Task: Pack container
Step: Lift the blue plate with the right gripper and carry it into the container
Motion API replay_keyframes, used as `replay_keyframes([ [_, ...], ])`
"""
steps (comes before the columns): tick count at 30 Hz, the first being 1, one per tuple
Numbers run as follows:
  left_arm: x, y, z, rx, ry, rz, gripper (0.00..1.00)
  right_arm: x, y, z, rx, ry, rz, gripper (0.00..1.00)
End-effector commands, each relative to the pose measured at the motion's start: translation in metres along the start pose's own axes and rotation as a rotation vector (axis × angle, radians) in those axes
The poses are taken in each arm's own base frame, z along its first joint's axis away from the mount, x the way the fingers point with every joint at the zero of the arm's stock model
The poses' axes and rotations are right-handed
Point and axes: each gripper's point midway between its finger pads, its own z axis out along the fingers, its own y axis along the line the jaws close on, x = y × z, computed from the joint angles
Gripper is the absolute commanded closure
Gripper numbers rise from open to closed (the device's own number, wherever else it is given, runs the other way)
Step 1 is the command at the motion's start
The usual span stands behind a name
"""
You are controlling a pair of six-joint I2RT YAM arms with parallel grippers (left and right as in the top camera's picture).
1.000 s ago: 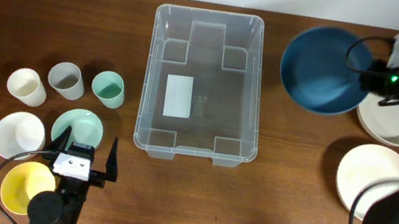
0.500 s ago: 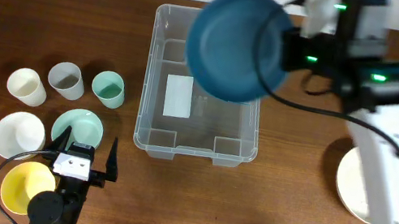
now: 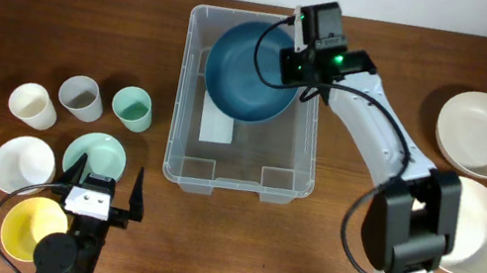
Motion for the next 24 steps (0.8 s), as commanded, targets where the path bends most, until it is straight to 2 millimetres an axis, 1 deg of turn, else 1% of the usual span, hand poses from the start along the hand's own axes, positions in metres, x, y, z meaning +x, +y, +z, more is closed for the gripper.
replay_keyframes([
  [1,0.002,-0.004,0.000,0.019,0.003,0.005,0.00,-0.010,-0.002,0.005,0.010,-0.037,0.022,0.96],
  [2,0.002,-0.004,0.000,0.019,0.003,0.005,0.00,-0.010,-0.002,0.009,0.010,-0.040,0.022,0.96],
  [5,0.002,-0.004,0.000,0.019,0.003,0.005,0.00,-0.010,-0.002,0.014,0.009,-0.047,0.022,0.96],
  [8,0.002,-0.004,0.000,0.019,0.003,0.005,0.00,-0.009,-0.002,0.015,0.009,-0.044,0.022,0.95],
  [11,0.002,-0.004,0.000,0.019,0.003,0.005,0.00,-0.008,-0.002,0.015,0.010,-0.039,0.021,0.78],
  [13,0.002,-0.004,0.000,0.019,0.003,0.005,0.00,-0.007,-0.002,0.015,0.010,-0.033,0.021,0.76],
  [17,0.002,-0.004,0.000,0.019,0.003,0.005,0.00,-0.002,-0.002,0.015,0.011,-0.015,0.020,0.77],
  [20,0.002,-0.004,0.000,0.019,0.003,0.005,0.00,0.002,-0.002,0.013,0.010,0.006,0.018,0.71],
  [22,0.002,-0.004,0.000,0.019,0.003,0.005,0.00,0.002,-0.002,-0.004,0.005,0.018,0.017,0.68],
  [24,0.002,-0.004,0.000,0.019,0.003,0.005,0.00,-0.001,-0.001,-0.021,0.001,0.015,0.016,0.67],
])
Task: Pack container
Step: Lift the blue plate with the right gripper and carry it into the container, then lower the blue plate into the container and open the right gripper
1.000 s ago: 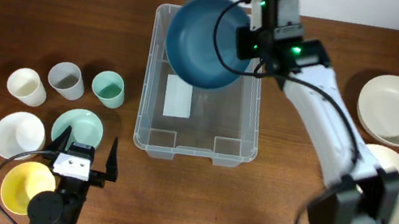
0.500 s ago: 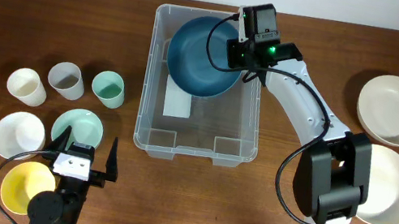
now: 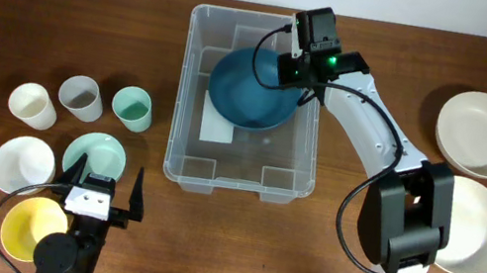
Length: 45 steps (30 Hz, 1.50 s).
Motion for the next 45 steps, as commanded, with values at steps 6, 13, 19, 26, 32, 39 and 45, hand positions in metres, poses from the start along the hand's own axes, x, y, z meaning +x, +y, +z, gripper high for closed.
replay_keyframes([
  [6,0.002,-0.004,0.000,0.019,0.003,0.005,0.00,0.019,0.034,-0.112,-0.161,0.093,-0.022,0.90],
  [13,0.002,-0.004,0.000,0.019,0.003,0.005,0.00,0.091,0.099,-0.139,-0.314,0.348,-0.197,0.96],
  [19,0.002,-0.004,0.000,0.019,0.003,0.005,0.00,0.121,0.127,-0.144,-0.335,0.435,-0.257,0.96],
  [26,0.002,-0.004,0.000,0.019,0.003,0.005,0.00,0.175,0.129,-0.127,-0.362,0.587,-0.227,0.96],
  [32,0.002,-0.004,0.000,0.019,0.003,0.004,0.00,0.184,0.139,-0.132,-0.432,0.621,-0.210,0.96],
  [39,0.002,-0.004,0.000,0.019,0.003,0.005,0.00,0.194,0.148,-0.146,-0.506,0.685,-0.177,0.96],
  [45,0.002,-0.004,0.000,0.019,0.003,0.004,0.00,0.194,0.148,-0.146,-0.514,0.681,-0.195,0.96],
])
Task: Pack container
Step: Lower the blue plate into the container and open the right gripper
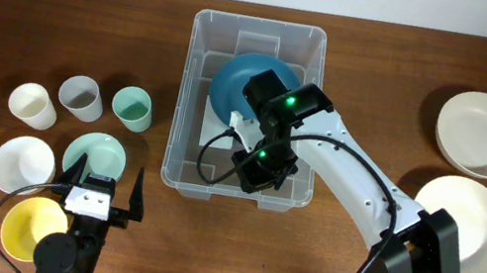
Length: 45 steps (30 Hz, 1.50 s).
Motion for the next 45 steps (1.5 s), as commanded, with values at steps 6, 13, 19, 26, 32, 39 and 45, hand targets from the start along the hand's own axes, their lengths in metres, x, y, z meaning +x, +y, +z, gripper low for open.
replay_keyframes([
  [6,0.002,-0.004,0.000,0.019,0.003,0.005,0.00,0.007,0.014,0.002,-0.073,0.029,-0.050,0.96],
  [13,0.002,-0.004,0.000,0.019,0.003,0.005,0.00,0.027,0.014,0.000,-0.075,0.109,-0.014,0.96],
  [19,0.002,-0.004,0.000,0.019,0.003,0.005,0.00,0.032,0.014,0.000,-0.075,0.129,-0.005,0.96],
  [26,0.002,-0.004,0.000,0.019,0.003,0.005,0.00,0.028,0.011,0.000,-0.065,0.113,-0.006,0.96],
  [32,0.002,-0.004,0.000,0.019,0.003,0.005,0.00,-0.007,-0.039,-0.010,0.065,-0.041,0.043,0.96],
  [39,0.002,-0.004,0.000,0.019,0.003,0.005,0.00,-0.005,-0.106,-0.033,0.141,-0.094,0.234,0.96],
  [45,0.002,-0.004,0.000,0.019,0.003,0.005,0.00,0.001,-0.122,-0.039,0.153,-0.093,0.280,0.96],
])
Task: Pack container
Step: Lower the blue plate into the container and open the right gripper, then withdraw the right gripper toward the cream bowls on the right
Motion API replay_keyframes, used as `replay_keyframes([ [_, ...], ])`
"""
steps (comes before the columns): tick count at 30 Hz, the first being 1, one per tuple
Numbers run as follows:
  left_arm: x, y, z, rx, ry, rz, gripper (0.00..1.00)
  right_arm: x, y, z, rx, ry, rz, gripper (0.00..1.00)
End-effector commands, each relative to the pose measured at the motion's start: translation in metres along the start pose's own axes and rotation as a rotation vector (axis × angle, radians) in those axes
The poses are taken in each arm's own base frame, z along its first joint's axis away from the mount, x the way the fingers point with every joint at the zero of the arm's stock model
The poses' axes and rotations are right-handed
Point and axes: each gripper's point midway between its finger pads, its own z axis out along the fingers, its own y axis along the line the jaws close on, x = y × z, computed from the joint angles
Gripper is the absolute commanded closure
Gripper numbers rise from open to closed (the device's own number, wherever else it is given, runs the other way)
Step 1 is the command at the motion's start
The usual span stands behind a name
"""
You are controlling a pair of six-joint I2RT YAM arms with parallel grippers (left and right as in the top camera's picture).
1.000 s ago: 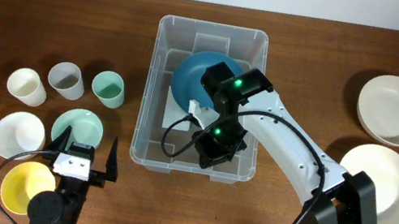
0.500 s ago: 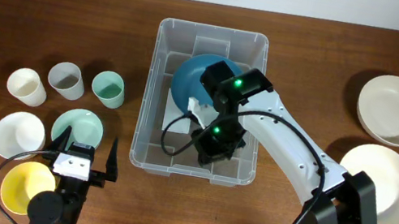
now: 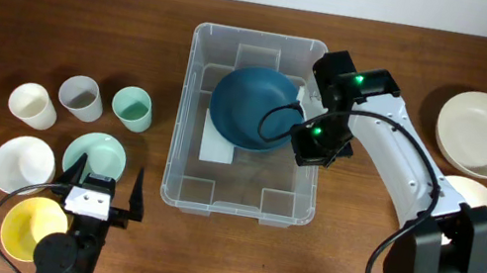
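A clear plastic container [image 3: 181,161] stands mid-table. A dark blue bowl [image 3: 251,108] lies inside it, in the far half, resting free on the bottom. My right gripper [image 3: 315,145] hangs over the container's right wall, just right of the bowl and holding nothing. Its fingers point down under the wrist, so their spread is hidden. My left gripper [image 3: 106,185] sits at the front left, open and empty, beside the small bowls.
Left of the container stand a cream cup [image 3: 33,105], a grey cup [image 3: 81,97] and a green cup [image 3: 132,107]. In front of them are a mint bowl [image 3: 91,148], a white bowl [image 3: 21,164] and a yellow bowl [image 3: 29,224]. Two cream bowls [image 3: 483,134] lie right.
My right gripper was low inside the container's near half and is now at its right wall. The container sits slightly nearer the front edge. The blue bowl stays inside. The left arm is unmoved.
My right gripper held the blue bowl tilted over the container's far end, then lower inside it. Later the bowl lay in the container with the gripper away from it in the near half. Now the gripper is at the right wall and the bowl rests free.
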Motion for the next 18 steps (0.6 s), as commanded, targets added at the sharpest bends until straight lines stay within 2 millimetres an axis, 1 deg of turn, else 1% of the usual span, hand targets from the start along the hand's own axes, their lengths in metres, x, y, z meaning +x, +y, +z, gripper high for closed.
replay_keyframes([
  [1,0.002,-0.004,0.000,0.019,0.003,0.005,0.00,0.001,-0.008,0.000,0.023,0.005,0.020,0.96],
  [5,0.002,-0.004,0.000,0.019,0.003,0.004,0.00,0.001,-0.007,0.000,0.022,0.004,0.013,0.96],
  [8,0.002,-0.004,0.000,0.019,0.003,0.004,0.00,0.000,-0.004,0.000,0.013,-0.001,-0.023,0.96],
  [10,0.002,-0.004,0.000,0.019,0.003,0.005,0.00,-0.006,0.000,-0.006,0.015,-0.024,-0.059,0.96],
  [12,0.002,-0.004,0.000,0.019,0.003,0.005,0.00,-0.017,0.004,-0.020,0.016,-0.076,-0.080,0.96],
  [13,0.002,-0.004,0.000,0.019,0.003,0.005,0.00,-0.031,0.009,-0.041,0.019,-0.147,-0.097,0.96],
  [15,0.002,-0.004,0.000,0.019,0.003,0.005,0.00,-0.047,0.015,-0.074,0.031,-0.250,-0.122,0.96],
  [17,0.002,-0.004,0.000,0.019,0.003,0.005,0.00,-0.059,0.017,-0.111,0.066,-0.358,-0.136,0.96],
  [18,0.002,-0.004,0.000,0.019,0.003,0.005,0.00,-0.062,0.016,-0.125,0.086,-0.394,-0.136,0.96],
])
